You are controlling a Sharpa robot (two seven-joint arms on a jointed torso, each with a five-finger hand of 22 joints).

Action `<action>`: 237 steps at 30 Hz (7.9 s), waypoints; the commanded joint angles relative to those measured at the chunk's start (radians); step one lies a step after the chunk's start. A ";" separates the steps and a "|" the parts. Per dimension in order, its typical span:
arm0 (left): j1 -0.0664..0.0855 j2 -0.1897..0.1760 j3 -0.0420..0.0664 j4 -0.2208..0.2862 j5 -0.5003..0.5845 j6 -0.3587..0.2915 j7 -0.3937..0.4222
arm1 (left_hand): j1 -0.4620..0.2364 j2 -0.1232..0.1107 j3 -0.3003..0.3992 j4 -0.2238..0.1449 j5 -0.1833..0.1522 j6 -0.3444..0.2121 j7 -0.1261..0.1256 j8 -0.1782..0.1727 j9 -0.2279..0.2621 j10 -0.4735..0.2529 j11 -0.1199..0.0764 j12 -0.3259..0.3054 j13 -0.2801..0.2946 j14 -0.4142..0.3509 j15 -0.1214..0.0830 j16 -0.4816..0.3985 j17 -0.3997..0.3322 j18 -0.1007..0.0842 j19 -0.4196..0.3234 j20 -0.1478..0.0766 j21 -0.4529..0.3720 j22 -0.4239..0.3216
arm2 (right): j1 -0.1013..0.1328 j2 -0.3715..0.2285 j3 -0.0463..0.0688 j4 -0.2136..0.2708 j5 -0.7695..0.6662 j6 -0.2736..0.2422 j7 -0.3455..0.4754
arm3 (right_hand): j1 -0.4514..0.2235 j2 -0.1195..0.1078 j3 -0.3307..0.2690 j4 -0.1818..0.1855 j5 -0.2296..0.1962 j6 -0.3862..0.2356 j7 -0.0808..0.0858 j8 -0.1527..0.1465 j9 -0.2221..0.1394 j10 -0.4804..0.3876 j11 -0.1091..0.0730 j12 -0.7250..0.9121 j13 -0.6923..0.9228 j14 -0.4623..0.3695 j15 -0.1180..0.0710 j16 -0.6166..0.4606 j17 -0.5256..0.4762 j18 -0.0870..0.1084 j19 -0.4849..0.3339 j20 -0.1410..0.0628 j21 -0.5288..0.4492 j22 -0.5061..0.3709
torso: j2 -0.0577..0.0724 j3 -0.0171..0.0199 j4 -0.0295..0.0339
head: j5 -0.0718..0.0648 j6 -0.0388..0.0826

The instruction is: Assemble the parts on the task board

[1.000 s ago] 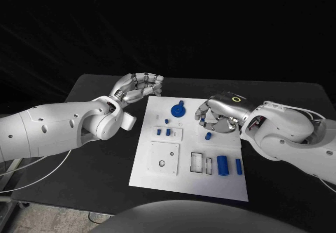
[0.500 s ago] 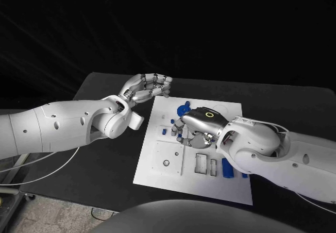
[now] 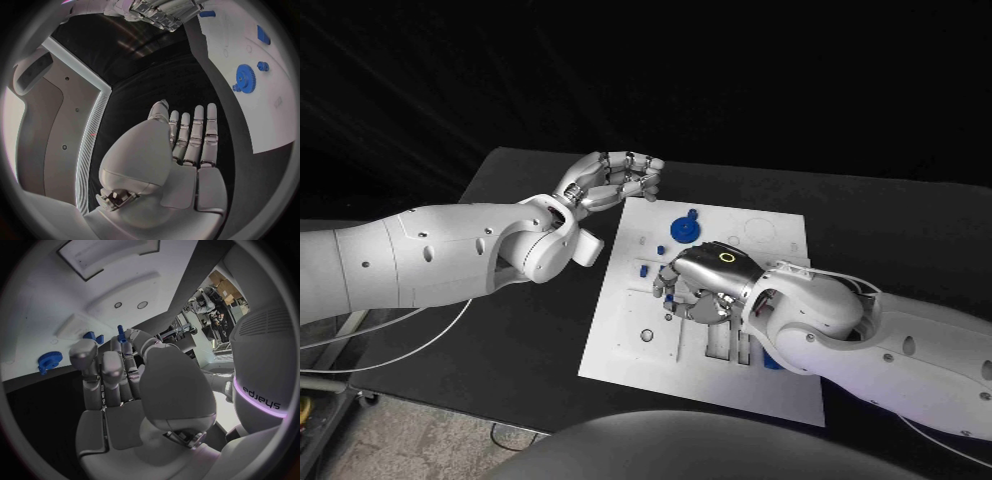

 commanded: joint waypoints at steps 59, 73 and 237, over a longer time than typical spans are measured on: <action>-0.006 0.010 -0.002 -0.012 -0.011 0.023 -0.010 | 0.014 0.000 0.008 -0.003 0.006 0.002 0.008 0.003 -0.003 0.002 0.006 0.005 -0.005 0.002 0.005 0.006 -0.002 0.011 0.007 0.002 -0.007 0.002 | -0.063 -0.009 0.000 -0.029 -0.017 -0.002 0.029 | 0.026 0.003 -0.003 -0.012 -0.043 -0.006 0.003 -0.021 -0.007 0.049 -0.033 -0.003 0.000 -0.002 0.002 -0.001 -0.010 0.000 0.002 0.001 0.000 0.100 | 0.001 0.0006 0.0008 | 0.022 0.000; -0.006 0.014 -0.002 -0.016 -0.011 0.026 -0.017 | 0.014 -0.001 0.008 -0.003 0.006 0.002 0.009 0.003 -0.003 0.002 0.006 0.005 -0.005 0.002 0.005 0.007 -0.002 0.011 0.007 0.002 -0.007 0.002 | -0.063 0.000 0.000 -0.035 -0.012 0.022 0.011 | 0.023 0.001 -0.006 -0.003 -0.061 -0.035 0.014 -0.047 -0.018 0.024 -0.022 -0.017 -0.005 -0.019 0.011 -0.022 -0.035 0.005 -0.016 0.006 -0.040 0.090 | -0.001 -0.0003 0.0013 | 0.020 0.000; -0.034 0.070 -0.002 -0.066 -0.006 0.064 -0.051 | 0.047 0.026 0.037 -0.001 0.022 0.011 0.018 0.009 -0.014 0.019 0.024 0.007 -0.026 0.008 0.008 0.015 -0.008 0.006 0.011 0.000 -0.011 0.015 | 0.053 0.084 0.000 0.018 -0.048 0.195 0.000 | 0.083 -0.005 -0.070 0.130 -0.181 0.139 -0.038 -0.001 -0.091 0.197 -0.061 -0.132 -0.206 0.002 -0.020 -0.035 -0.145 -0.002 0.045 -0.018 -0.057 0.102 | 0.001 0.0013 0.0072 | 0.007 0.000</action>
